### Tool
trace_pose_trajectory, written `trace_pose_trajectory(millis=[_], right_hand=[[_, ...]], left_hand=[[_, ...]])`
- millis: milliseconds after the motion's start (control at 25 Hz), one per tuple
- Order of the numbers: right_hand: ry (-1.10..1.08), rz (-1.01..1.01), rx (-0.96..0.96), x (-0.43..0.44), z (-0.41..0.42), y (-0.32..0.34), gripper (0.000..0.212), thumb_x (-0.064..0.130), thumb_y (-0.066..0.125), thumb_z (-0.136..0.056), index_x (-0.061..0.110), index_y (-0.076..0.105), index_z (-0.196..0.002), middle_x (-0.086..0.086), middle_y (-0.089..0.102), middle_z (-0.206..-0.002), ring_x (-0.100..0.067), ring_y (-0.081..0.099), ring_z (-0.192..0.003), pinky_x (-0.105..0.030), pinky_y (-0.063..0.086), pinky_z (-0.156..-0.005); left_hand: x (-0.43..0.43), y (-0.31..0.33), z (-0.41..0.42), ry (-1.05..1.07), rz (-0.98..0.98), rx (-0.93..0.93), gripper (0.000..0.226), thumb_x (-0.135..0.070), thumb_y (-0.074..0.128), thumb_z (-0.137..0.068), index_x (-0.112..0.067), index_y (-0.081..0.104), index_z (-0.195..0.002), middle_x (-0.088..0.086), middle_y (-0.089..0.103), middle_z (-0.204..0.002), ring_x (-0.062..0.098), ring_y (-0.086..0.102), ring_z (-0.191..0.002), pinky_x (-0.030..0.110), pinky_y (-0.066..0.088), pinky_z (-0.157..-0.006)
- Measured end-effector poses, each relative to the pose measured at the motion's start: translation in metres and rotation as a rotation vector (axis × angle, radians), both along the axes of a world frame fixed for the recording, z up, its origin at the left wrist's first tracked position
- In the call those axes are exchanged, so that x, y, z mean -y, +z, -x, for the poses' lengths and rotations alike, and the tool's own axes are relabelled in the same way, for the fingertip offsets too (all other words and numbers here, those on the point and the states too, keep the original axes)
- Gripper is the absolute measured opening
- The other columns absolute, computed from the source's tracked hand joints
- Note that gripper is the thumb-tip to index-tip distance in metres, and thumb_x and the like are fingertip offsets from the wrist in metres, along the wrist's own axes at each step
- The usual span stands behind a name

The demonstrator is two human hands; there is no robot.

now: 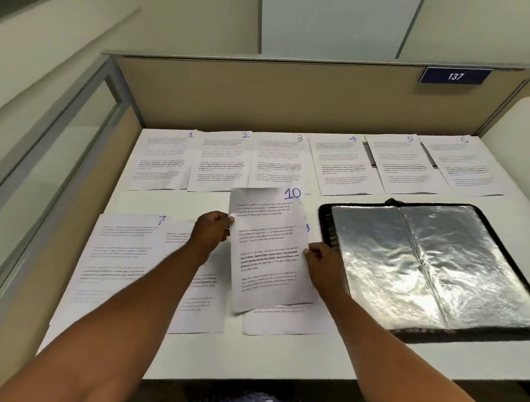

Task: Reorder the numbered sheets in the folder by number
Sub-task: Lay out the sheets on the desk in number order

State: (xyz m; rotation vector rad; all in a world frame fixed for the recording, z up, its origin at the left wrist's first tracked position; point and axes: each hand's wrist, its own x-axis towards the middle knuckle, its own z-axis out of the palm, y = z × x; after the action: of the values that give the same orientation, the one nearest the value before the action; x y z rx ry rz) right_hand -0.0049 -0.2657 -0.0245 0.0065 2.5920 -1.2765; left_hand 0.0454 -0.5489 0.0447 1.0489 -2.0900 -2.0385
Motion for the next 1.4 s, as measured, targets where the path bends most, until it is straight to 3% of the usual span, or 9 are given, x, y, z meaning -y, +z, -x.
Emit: trace_pose_trajectory(millis=[160, 240, 440, 600, 760, 1000, 1160, 1280, 1400], right_hand=[[-0.065, 0.08, -0.005, -0.009, -0.013, 0.008, 0.003, 0.025, 0.07, -0.09, 0.023, 0.072, -0.089, 0.01, 0.069, -0.087, -0.011, 0.064, -0.082, -0.024, 0.046, -0.068], [-0.086, 0.028, 0.013, -0.022, -0.021, 0.01, 0.012, 0.02, 0.068, -0.089, 0.023, 0.067, -0.078, 0.009, 0.066, -0.078, -0.013, 0.062, -0.075, -0.024, 0.043, -0.061], [0.07, -0.321, 0.064, -0.063, -0.037, 0.006, 0.024, 0.029, 0.063, -0.085, 0.021, 0.06, -0.063, 0.006, 0.061, -0.063, -0.011, 0.057, -0.061, -0.027, 0.037, -0.053], [0.155, -0.483, -0.025, -0.067, -0.038, 0.009, 0.035, 0.044, 0.062, -0.092, 0.022, 0.061, -0.065, 0.008, 0.059, -0.061, -0.012, 0.056, -0.06, -0.027, 0.038, -0.055], [0.103, -0.445, -0.19, -0.046, -0.021, 0.016, 0.018, 0.037, 0.058, -0.096, 0.022, 0.063, -0.088, 0.005, 0.062, -0.082, -0.024, 0.061, -0.075, -0.033, 0.043, -0.066], [0.198, -0.411, -0.257, -0.001, 0.029, 0.011, 0.022, 0.023, 0.059, -0.095, 0.019, 0.071, -0.113, -0.007, 0.073, -0.113, -0.034, 0.065, -0.105, -0.041, 0.051, -0.088], [0.431, -0.5, -0.383, 0.018, 0.055, -0.005, 0.038, 0.022, 0.05, -0.092, 0.014, 0.07, -0.123, -0.008, 0.067, -0.134, -0.031, 0.065, -0.116, -0.04, 0.051, -0.094], [0.591, -0.627, -0.225, 0.03, 0.052, -0.024, 0.058, 0.047, 0.046, -0.102, 0.022, 0.042, -0.154, -0.004, 0.031, -0.166, -0.022, 0.027, -0.154, -0.053, 0.02, -0.123], [0.653, -0.705, -0.113, 0.038, 0.039, -0.038, 0.082, 0.069, 0.03, -0.1, 0.025, 0.007, -0.165, 0.0, -0.005, -0.172, -0.02, -0.004, -0.159, -0.054, -0.006, -0.125]], left_hand=[[-0.005, -0.019, -0.016, 0.035, -0.016, 0.062, 0.008, -0.011, 0.067, -0.095, -0.006, 0.067, -0.089, 0.013, 0.069, -0.084, 0.019, 0.064, -0.058, 0.035, 0.056, -0.068], [-0.014, -0.028, -0.022, -0.021, -0.004, 0.102, 0.008, -0.01, 0.069, -0.094, -0.004, 0.068, -0.089, 0.016, 0.07, -0.083, 0.019, 0.064, -0.054, 0.032, 0.055, -0.061], [-0.038, -0.052, -0.033, -0.242, 0.072, 0.272, 0.011, -0.005, 0.077, -0.086, 0.002, 0.069, -0.083, 0.02, 0.072, -0.075, 0.021, 0.067, -0.051, 0.028, 0.052, -0.044], [-0.037, -0.063, -0.036, -0.376, 0.199, 0.378, 0.018, -0.017, 0.082, -0.082, -0.005, 0.072, -0.074, 0.018, 0.074, -0.073, 0.023, 0.067, -0.055, 0.035, 0.059, -0.053], [-0.026, -0.059, -0.027, -0.401, 0.638, 0.357, 0.019, -0.042, 0.072, -0.087, -0.023, 0.072, -0.084, 0.001, 0.075, -0.089, 0.024, 0.07, -0.085, 0.035, 0.057, -0.078], [-0.013, -0.062, 0.005, -0.424, 0.845, 0.211, 0.039, -0.031, 0.065, -0.093, -0.023, 0.063, -0.131, 0.001, 0.062, -0.136, 0.026, 0.058, -0.124, 0.037, 0.046, -0.101], [-0.007, -0.081, 0.018, -0.639, 1.016, 0.144, 0.054, -0.032, 0.057, -0.099, -0.021, 0.047, -0.15, 0.002, 0.034, -0.162, 0.024, 0.028, -0.151, 0.04, 0.021, -0.121], [0.006, -0.097, 0.006, -0.622, 1.127, 0.208, 0.067, -0.047, 0.044, -0.102, -0.019, 0.026, -0.159, 0.004, 0.011, -0.169, 0.022, 0.005, -0.157, 0.048, 0.006, -0.125], [0.033, -0.114, -0.027, -0.539, 1.165, 0.276, 0.08, -0.063, 0.025, -0.096, -0.018, 0.014, -0.161, 0.005, 0.003, -0.17, 0.022, -0.001, -0.157, 0.052, 0.001, -0.124]])
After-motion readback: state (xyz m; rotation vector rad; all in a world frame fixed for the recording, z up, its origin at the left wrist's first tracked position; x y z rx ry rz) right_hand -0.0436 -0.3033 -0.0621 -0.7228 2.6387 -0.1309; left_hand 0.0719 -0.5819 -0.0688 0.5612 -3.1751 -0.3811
